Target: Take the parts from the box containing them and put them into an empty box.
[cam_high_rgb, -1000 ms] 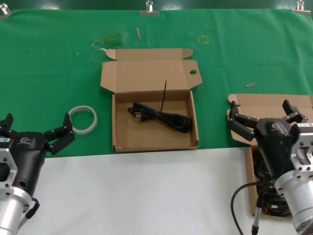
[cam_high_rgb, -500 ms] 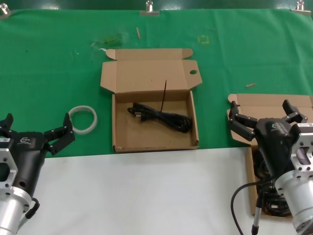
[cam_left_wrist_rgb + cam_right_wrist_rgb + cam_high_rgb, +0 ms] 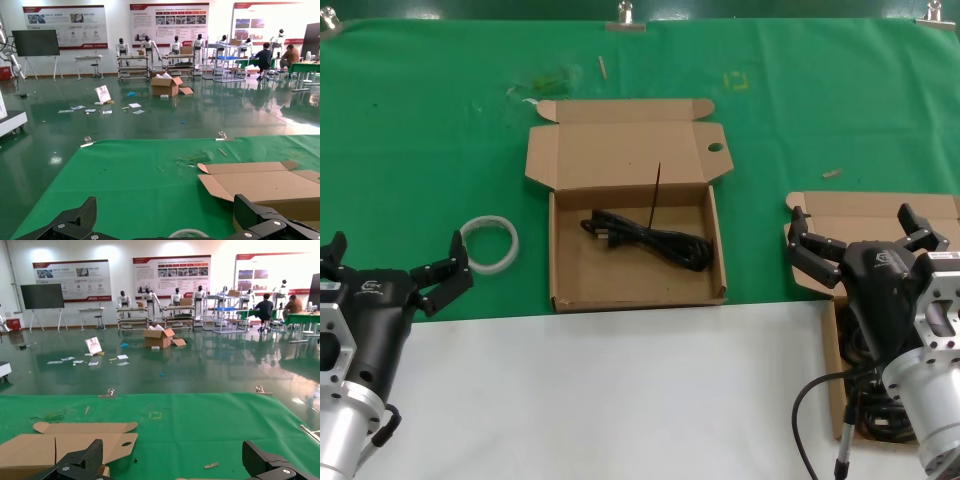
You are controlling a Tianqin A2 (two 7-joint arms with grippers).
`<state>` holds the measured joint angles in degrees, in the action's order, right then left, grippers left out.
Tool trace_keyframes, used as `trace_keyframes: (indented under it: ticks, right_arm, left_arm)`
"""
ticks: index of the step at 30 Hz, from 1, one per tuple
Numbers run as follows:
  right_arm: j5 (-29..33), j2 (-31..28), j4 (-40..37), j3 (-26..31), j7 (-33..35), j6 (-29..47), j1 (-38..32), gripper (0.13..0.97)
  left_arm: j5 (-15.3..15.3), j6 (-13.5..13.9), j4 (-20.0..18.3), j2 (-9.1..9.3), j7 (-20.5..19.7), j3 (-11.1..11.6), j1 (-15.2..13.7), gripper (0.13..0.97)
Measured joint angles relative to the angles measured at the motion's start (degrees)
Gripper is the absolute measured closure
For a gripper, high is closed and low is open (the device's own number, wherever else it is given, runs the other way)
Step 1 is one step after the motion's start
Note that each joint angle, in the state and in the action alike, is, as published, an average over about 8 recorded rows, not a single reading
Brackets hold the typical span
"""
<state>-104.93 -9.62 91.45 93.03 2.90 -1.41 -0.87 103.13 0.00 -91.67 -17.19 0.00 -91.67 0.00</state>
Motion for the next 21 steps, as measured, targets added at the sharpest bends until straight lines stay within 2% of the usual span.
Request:
trace_keyframes:
  ticks: [21]
  right_arm:
    - [0.0,0.0,0.0,0.0,0.0,0.0,0.0,0.129]
  left_arm:
    - [0.0,0.0,0.0,0.00,0.0,0.0,0.0,0.132]
